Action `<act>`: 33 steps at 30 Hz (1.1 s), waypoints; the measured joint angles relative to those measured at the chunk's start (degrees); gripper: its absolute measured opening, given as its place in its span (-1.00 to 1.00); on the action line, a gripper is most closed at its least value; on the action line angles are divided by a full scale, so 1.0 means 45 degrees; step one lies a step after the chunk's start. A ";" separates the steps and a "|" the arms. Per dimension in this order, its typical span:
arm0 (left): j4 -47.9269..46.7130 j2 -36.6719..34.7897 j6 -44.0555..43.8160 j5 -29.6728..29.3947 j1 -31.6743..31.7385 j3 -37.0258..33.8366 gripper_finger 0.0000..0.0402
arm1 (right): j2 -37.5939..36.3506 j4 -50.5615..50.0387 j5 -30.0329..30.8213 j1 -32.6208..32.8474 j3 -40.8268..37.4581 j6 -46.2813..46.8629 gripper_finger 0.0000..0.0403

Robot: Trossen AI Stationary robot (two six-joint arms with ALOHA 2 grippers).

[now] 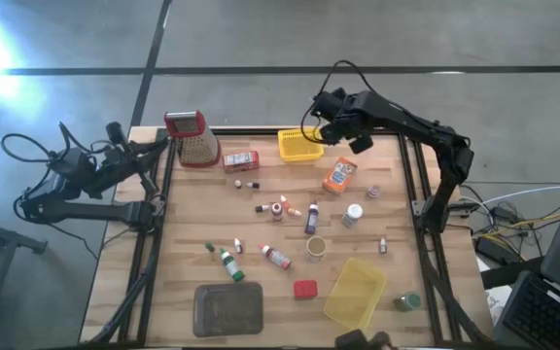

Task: Pick & Place Kitchen Items
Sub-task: Put the yellow cereal box into the top yellow bin

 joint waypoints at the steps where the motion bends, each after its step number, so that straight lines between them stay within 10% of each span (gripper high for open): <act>1: 0.0000 0.0002 0.0002 0.0002 0.0000 -0.0002 -0.88 | 0.0003 0.0339 -0.0003 0.0110 0.0116 -0.0175 -0.35; 6: 0.0000 0.0002 0.0002 0.0002 -0.0010 -0.0002 -0.88 | 0.0012 0.2444 -0.0274 0.0328 0.0347 -0.0297 -0.32; 25: 0.0000 -0.0002 0.0000 0.0002 -0.0005 0.0000 -0.88 | 0.0027 0.3800 -0.7900 -0.1978 0.1014 1.4364 -0.40; 33: 0.0000 -0.0001 -0.0002 -0.0001 0.0005 0.0001 -0.88 | 0.0041 0.2460 -0.8925 -0.3012 0.0892 1.6810 -0.37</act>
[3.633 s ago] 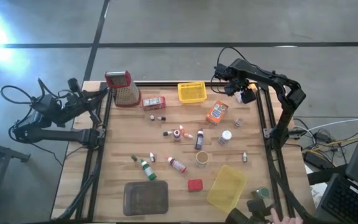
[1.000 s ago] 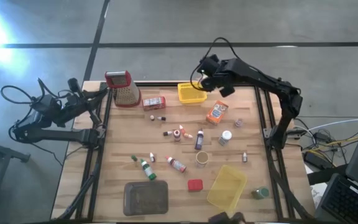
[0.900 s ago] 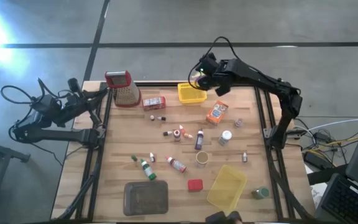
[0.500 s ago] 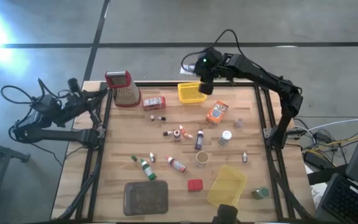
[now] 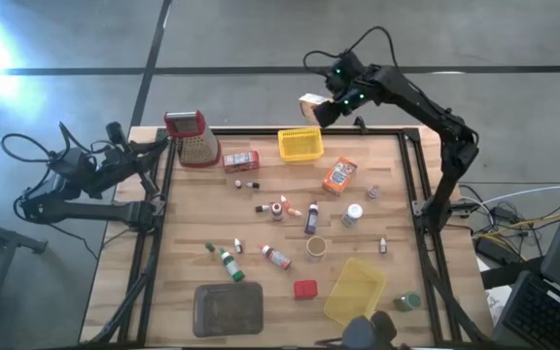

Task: Pick & Place Kitchen Items
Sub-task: Put the yellow cereal box into the top yellow bin

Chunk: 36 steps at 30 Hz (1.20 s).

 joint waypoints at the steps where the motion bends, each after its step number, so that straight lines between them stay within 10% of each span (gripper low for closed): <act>1: 0.0000 -0.0001 -0.0001 0.0004 0.0000 -0.0003 -0.88 | 0.0082 0.0016 -0.0211 -0.0021 -0.0020 0.0207 -0.38; 9: -0.0001 0.0001 0.0002 0.0004 -0.0004 -0.0002 -0.88 | 0.1752 -0.0510 -0.1482 0.0018 0.0963 0.0978 -0.38; 18: -0.0002 0.0000 0.0003 0.0002 -0.0005 -0.0003 -0.88 | 0.4800 -0.4860 -0.1369 -0.0235 0.6156 0.1299 -0.31; 36: -0.0033 -0.0001 -0.0001 0.0000 -0.0015 -0.0002 -0.88 | 0.4779 -0.4307 -0.1698 -0.0492 0.4102 0.2010 -0.29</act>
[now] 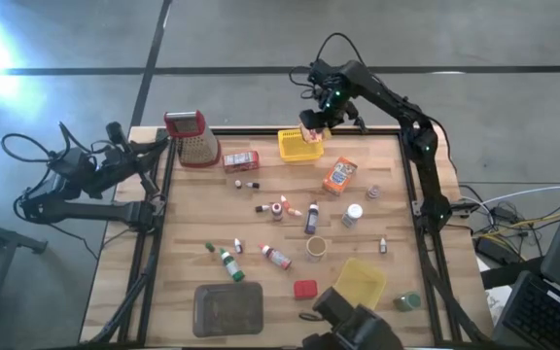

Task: Pick & Place Kitchen Items
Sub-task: Put the yellow cereal box into the top yellow bin

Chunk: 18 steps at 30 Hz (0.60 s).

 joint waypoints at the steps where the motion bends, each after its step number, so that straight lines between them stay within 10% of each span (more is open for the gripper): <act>1: -0.0001 0.0000 0.0000 0.0003 0.0000 -0.0001 -0.88 | -0.0001 0.0049 0.0005 0.0001 -0.0026 0.0006 -0.28; 18: -0.0001 0.0000 0.0002 -0.0001 0.0015 -0.0001 -0.88 | -0.0015 0.0933 0.0329 0.0183 -0.1987 0.0491 -0.30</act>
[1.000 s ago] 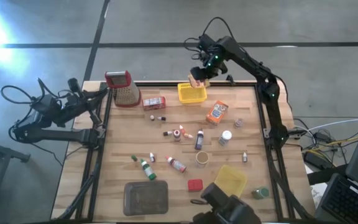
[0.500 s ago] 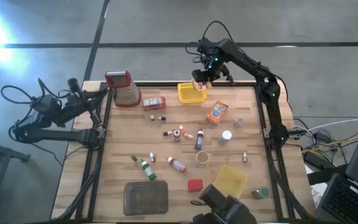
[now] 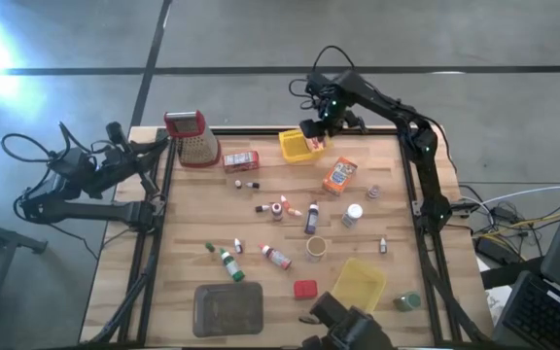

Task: Pick & Place Kitchen Items
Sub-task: Put the yellow cereal box into the top yellow bin

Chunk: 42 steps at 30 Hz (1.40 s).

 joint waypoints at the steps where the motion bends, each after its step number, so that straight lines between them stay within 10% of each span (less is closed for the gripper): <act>1: 0.0000 0.0000 0.0002 0.0003 0.0000 0.0000 -0.88 | 0.0000 0.0026 0.0000 0.0002 -0.0098 0.0040 -0.27; 28: 0.0000 0.0000 -0.0002 0.0000 -0.0015 0.0004 -0.88 | 0.0000 0.0554 0.0251 -0.0056 0.1646 -0.0692 0.22; 42: -0.0004 0.0000 0.0002 0.0003 -0.0010 0.0003 -0.88 | -0.0024 0.2598 0.0669 0.1545 0.2605 -0.4226 -0.23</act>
